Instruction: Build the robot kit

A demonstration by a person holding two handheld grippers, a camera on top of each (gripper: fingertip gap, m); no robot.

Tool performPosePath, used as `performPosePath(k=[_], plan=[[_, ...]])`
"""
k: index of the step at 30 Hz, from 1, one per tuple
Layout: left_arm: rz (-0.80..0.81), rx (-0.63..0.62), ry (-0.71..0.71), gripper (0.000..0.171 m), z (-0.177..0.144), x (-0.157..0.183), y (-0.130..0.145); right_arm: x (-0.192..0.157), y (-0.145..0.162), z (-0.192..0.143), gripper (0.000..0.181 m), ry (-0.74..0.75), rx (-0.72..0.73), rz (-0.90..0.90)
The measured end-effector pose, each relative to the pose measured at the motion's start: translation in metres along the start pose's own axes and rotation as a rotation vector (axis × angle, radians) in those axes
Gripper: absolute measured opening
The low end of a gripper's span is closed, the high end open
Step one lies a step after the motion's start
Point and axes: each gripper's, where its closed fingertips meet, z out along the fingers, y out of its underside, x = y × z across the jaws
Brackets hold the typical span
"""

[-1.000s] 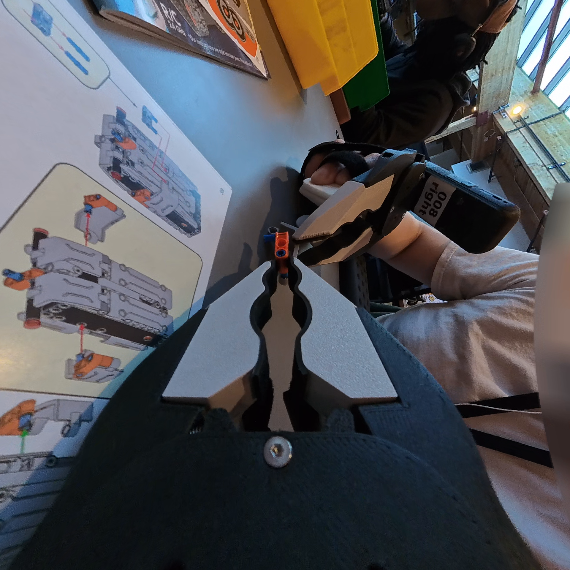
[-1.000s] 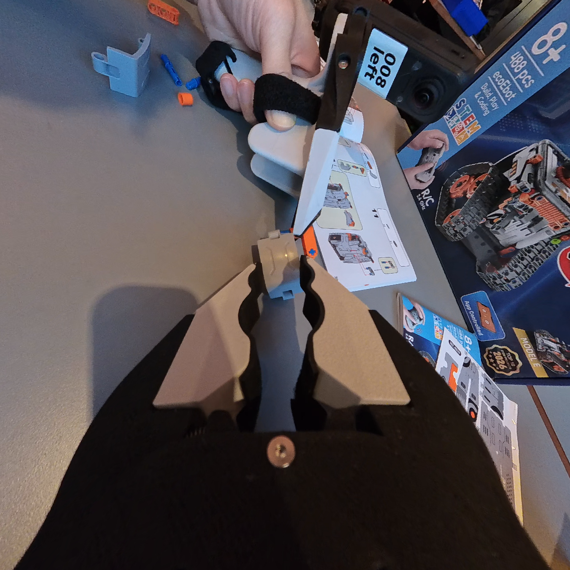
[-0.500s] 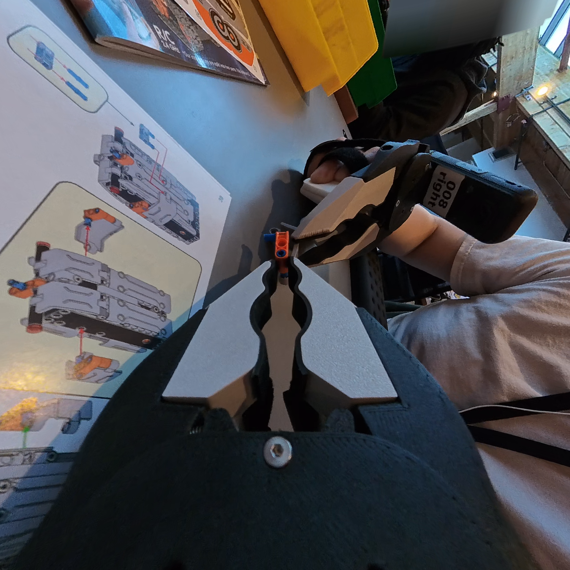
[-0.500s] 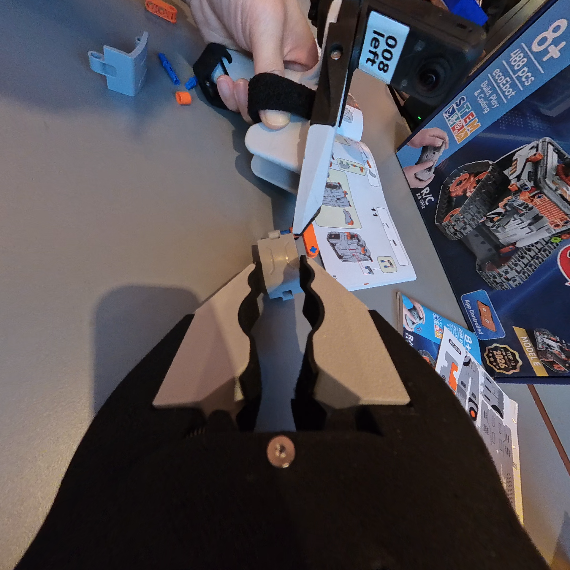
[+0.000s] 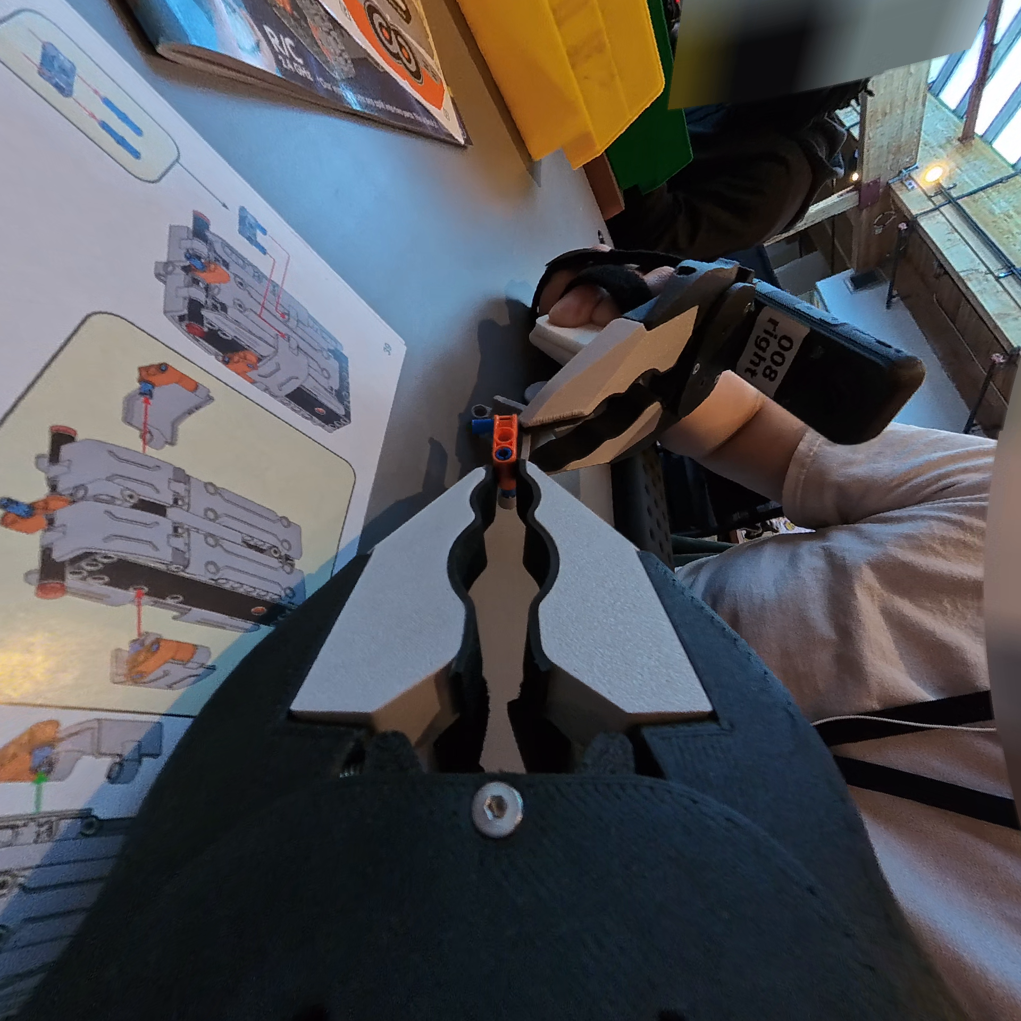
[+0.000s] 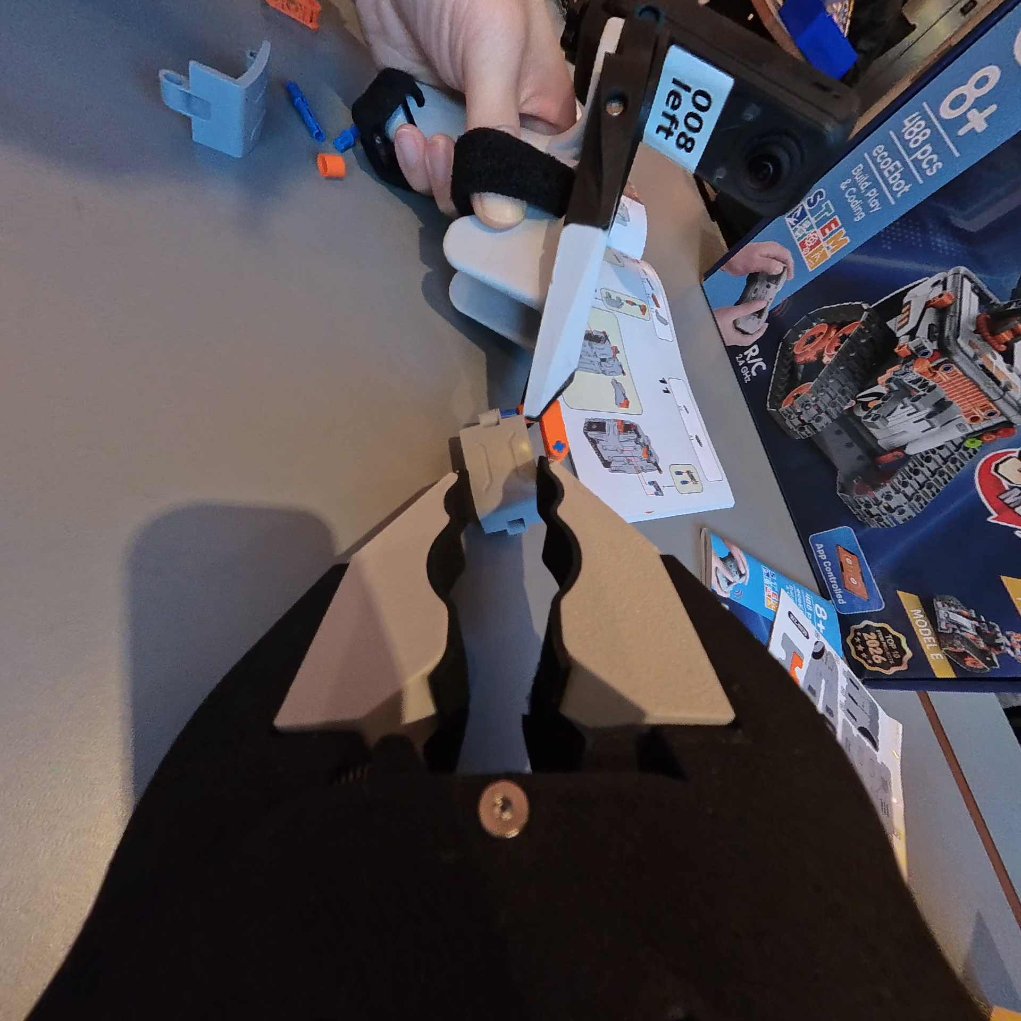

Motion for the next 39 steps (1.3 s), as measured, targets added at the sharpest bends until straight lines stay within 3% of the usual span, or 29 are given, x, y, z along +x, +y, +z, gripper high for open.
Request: performPosePath(k=[7,27,39], plan=[[0.015,0.003,0.009,0.006,0.002,0.002,-0.001,0.001,0.000,0.000,0.023,0.008,0.001,-0.010],[0.052,0.055,0.149,0.006,-0.002,0.023,-0.009,0.006,-0.010,-0.009,0.023,-0.090,0.102,0.173],[0.045,0.026,0.103,0.006,0.000,0.016,-0.005,0.002,-0.006,-0.004,0.023,-0.123,0.052,0.201]])
